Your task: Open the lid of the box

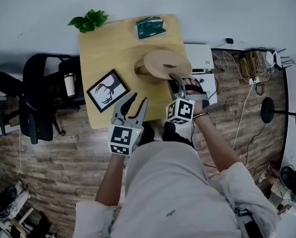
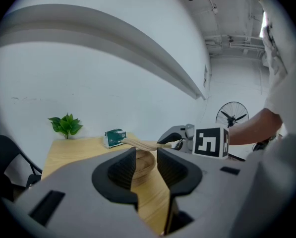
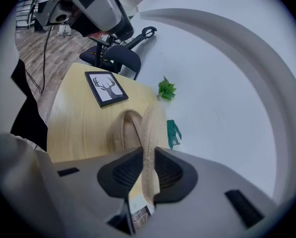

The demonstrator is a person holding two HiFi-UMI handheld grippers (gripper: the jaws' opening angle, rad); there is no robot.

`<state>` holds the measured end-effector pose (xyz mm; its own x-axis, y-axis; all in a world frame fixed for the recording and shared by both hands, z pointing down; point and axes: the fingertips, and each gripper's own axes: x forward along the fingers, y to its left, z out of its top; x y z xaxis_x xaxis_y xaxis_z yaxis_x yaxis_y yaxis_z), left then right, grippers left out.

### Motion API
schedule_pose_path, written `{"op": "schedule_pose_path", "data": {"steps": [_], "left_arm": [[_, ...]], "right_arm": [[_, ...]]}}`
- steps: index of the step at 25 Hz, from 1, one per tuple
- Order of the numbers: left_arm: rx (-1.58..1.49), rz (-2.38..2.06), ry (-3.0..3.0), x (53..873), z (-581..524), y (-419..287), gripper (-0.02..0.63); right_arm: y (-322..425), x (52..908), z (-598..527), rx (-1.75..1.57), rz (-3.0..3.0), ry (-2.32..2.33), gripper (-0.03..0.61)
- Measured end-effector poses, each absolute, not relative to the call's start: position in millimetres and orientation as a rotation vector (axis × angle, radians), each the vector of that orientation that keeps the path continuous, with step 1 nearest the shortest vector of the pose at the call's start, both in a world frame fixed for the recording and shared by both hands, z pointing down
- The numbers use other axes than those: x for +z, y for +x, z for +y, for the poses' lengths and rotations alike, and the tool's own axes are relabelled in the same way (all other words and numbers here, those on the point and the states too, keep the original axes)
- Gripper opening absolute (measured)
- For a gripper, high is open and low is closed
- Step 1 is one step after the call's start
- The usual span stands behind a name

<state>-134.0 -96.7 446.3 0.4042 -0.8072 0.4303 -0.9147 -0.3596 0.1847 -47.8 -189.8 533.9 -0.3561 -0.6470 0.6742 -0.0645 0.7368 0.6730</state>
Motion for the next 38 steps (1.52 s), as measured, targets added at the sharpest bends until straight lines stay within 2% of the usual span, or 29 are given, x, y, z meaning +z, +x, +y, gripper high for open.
{"op": "schedule_pose_path", "data": {"steps": [12,38], "left_arm": [[0.359,-1.623,2.228,418.7,-92.1,-82.1,0.117],[0.321,-1.787,2.126,409.6,-66.3,14.8,0.116]], "right_arm": [[6.6,481.9,-183.3,-0.639,-2.028,0.606,0.067],[112.5,442.4,-138.8,-0.094,-2.433,0.653,0.067]]}}
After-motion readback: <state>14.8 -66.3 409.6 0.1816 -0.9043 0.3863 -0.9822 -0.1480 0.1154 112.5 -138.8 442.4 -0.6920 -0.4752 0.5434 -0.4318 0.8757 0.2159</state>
